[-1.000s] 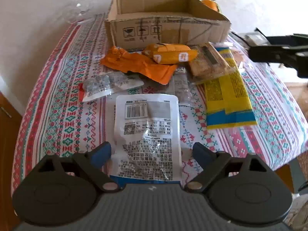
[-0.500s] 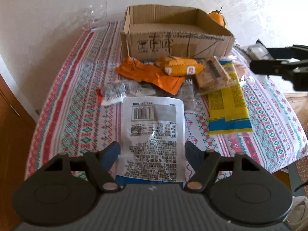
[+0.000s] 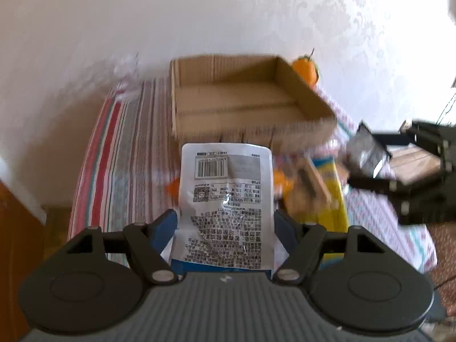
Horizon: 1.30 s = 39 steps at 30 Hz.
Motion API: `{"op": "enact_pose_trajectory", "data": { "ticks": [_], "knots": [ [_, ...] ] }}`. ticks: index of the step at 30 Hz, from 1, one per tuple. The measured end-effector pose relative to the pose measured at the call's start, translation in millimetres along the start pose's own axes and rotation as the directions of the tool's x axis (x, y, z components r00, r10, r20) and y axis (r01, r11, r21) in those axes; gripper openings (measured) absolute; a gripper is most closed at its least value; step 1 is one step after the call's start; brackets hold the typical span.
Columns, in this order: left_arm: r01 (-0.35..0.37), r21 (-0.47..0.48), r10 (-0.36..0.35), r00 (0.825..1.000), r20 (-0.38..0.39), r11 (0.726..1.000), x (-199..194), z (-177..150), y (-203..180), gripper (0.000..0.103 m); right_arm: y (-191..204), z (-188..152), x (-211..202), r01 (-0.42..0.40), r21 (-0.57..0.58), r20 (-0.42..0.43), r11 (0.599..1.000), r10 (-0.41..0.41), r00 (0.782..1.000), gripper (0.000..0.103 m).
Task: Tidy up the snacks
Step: 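Drop the white bag into the box with the left gripper while the right drops the pastry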
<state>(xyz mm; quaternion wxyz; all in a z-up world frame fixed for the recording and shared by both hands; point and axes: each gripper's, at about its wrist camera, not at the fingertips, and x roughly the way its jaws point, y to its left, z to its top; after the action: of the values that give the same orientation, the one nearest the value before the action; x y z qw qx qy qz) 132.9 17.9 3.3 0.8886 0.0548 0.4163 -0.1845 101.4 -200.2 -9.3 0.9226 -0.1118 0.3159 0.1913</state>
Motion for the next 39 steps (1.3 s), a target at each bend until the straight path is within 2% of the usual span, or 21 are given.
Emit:
{"op": "enact_pose_trajectory", "data": {
  "ticks": [6,12,15,19,22,24,27,31,35,39],
  "knots": [
    [0.009,0.014,-0.009,0.999,0.038,1.0,33,67,7,0.074,-4,18,8,0.023,-0.019,0.018,1.0,-0.023,1.0,0.081],
    [0.002,0.013,-0.002,1.0,0.011,1.0,89,126,8,0.074,-10,33,16,0.041,-0.032,0.025,0.999,-0.041,0.999,0.081],
    [-0.001,-0.016,0.001,1.0,-0.003,1.0,114,146,12,0.074,-14,38,20,0.051,-0.027,0.026,0.998,-0.051,0.998,0.081],
    [-0.046,-0.066,0.046,0.999,0.004,0.997,144,168,19,0.074,-20,42,27,0.058,-0.021,0.018,0.998,-0.058,0.998,0.081],
    [-0.083,-0.077,0.084,0.996,0.01,0.994,161,178,24,0.081,-24,43,32,0.065,-0.014,0.011,0.998,-0.065,0.998,0.081],
    [-0.103,-0.095,0.105,0.994,0.014,0.99,164,177,27,0.082,-26,43,36,0.067,-0.003,0.007,0.998,-0.067,0.998,0.081],
    [-0.079,-0.088,0.082,0.996,0.033,0.993,156,175,31,0.082,-29,45,41,0.073,0.002,0.003,0.997,-0.073,0.997,0.081],
    [-0.076,-0.08,0.082,0.993,0.083,0.994,125,161,29,0.083,-34,51,48,0.082,0.012,0.004,0.997,-0.082,0.997,0.081],
    [-0.079,-0.069,0.088,0.987,0.132,0.994,91,132,26,0.095,-41,61,58,0.095,0.016,0.001,0.995,-0.095,0.995,0.081],
    [-0.096,-0.073,0.107,0.978,0.176,0.993,60,92,20,0.095,-49,78,77,0.102,0.029,-0.011,0.994,-0.102,0.995,0.082]
  ]
}}
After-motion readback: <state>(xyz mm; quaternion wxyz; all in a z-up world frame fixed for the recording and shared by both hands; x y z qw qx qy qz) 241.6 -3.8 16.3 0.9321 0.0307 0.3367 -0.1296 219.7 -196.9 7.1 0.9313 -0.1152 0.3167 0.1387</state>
